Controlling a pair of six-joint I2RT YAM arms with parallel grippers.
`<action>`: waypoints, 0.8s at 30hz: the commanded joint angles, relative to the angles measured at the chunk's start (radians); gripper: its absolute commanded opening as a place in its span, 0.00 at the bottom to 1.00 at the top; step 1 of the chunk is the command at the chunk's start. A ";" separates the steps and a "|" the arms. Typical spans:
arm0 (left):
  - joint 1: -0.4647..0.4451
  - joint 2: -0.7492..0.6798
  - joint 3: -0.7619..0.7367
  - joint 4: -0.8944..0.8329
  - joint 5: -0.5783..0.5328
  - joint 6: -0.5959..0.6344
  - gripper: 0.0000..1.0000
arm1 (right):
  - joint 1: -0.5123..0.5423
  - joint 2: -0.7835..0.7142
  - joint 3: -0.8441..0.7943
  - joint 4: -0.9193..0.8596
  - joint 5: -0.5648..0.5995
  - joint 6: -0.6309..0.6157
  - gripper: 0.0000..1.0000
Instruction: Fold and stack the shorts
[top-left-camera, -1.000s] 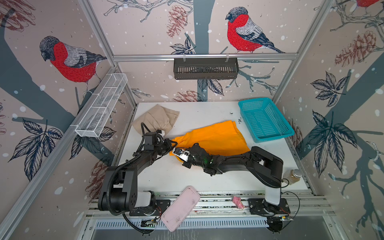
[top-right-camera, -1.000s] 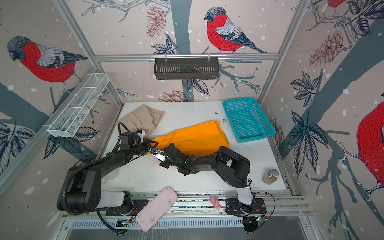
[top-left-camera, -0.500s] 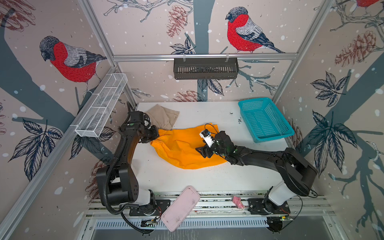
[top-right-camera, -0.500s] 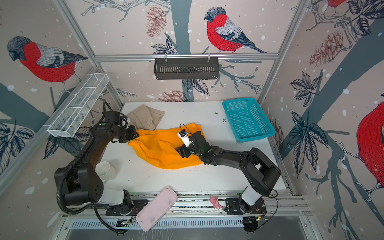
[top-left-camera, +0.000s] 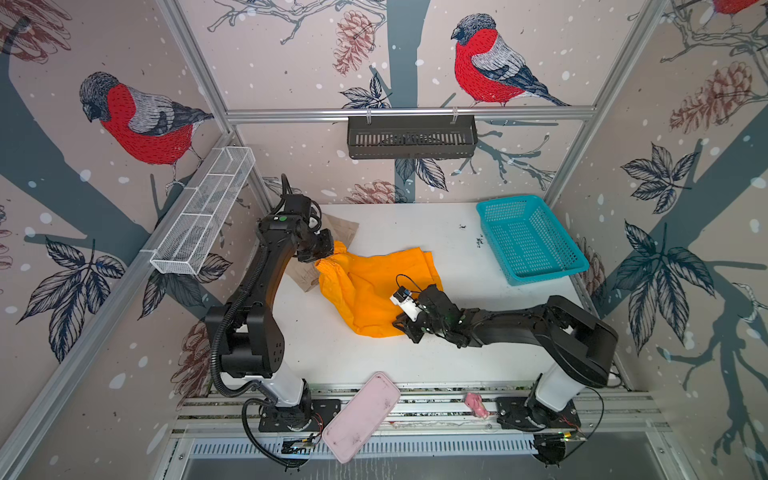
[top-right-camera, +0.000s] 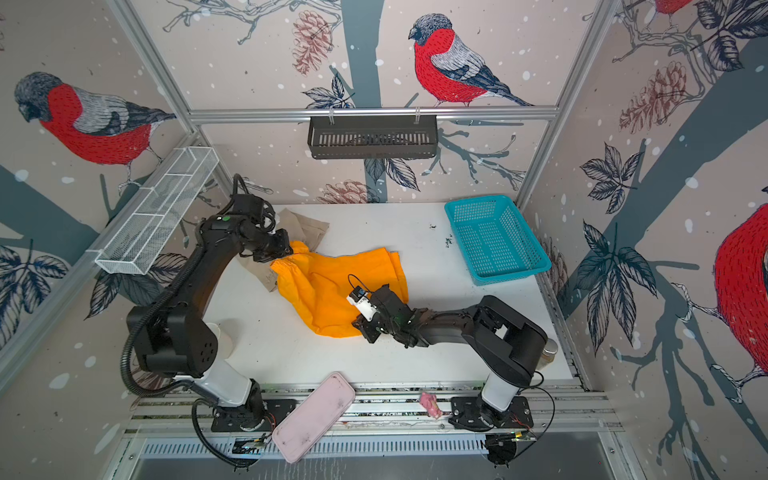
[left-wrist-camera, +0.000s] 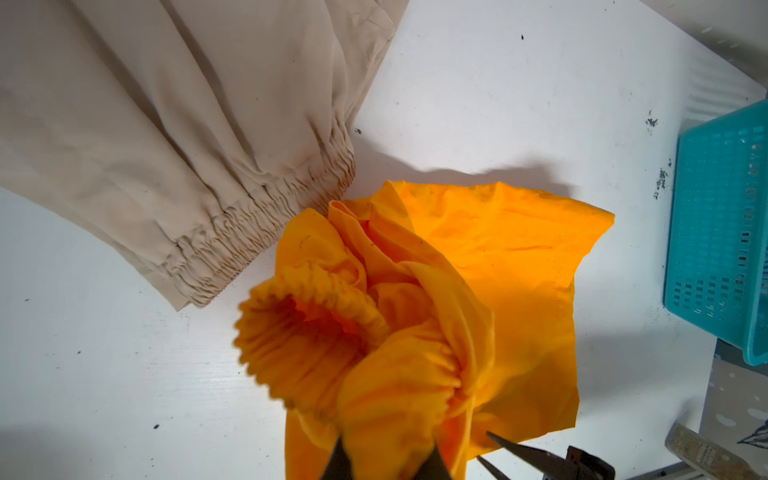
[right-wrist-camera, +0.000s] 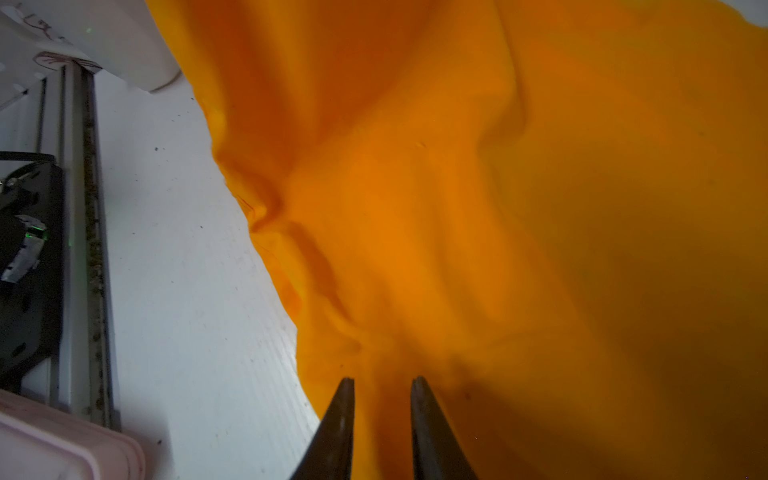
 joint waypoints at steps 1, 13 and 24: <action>-0.002 -0.006 0.028 -0.040 -0.048 0.003 0.00 | 0.003 0.084 0.072 0.089 -0.075 -0.023 0.20; 0.069 -0.070 0.024 -0.031 -0.135 0.059 0.00 | 0.138 0.520 0.627 -0.159 -0.168 -0.141 0.08; -0.030 -0.041 0.084 -0.030 -0.088 0.042 0.00 | -0.037 0.138 0.231 0.057 -0.093 0.102 0.56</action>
